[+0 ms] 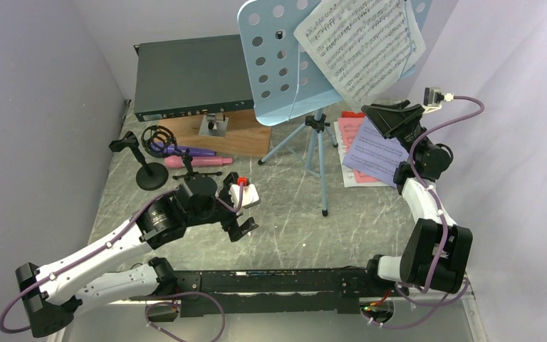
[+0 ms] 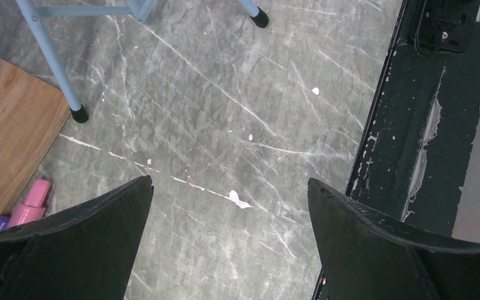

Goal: Pack up the instrument practice props
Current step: Pick up the sheet music from the music stand.

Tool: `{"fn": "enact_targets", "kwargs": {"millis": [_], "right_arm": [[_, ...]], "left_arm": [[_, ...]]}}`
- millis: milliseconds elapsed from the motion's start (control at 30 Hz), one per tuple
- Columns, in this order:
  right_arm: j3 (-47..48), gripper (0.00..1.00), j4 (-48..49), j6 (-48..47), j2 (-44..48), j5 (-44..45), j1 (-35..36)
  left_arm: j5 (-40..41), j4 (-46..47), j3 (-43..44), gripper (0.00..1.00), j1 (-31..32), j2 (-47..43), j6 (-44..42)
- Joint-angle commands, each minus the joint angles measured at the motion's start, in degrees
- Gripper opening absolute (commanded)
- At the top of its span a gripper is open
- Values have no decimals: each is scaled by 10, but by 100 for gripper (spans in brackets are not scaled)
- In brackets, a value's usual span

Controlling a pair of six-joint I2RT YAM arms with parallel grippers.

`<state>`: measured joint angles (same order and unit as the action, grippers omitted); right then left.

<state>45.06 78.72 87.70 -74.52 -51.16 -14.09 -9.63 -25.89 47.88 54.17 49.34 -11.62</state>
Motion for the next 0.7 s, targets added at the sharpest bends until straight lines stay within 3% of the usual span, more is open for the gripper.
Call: {"fn": "enact_targets", "kwargs": {"millis": [0, 167, 233, 667], "right_arm": [[21, 96, 62, 31, 5, 24, 3], [22, 91, 93, 58, 1, 36, 5], [28, 84, 100, 65, -2, 37, 7], [19, 15, 84, 73, 4, 44, 9]], "left_arm": [[-24, 25, 24, 99, -5, -1, 10], [-27, 24, 24, 100, -8, 2, 10], [-28, 25, 25, 99, -9, 3, 10], [-34, 26, 25, 100, -14, 5, 10]]}}
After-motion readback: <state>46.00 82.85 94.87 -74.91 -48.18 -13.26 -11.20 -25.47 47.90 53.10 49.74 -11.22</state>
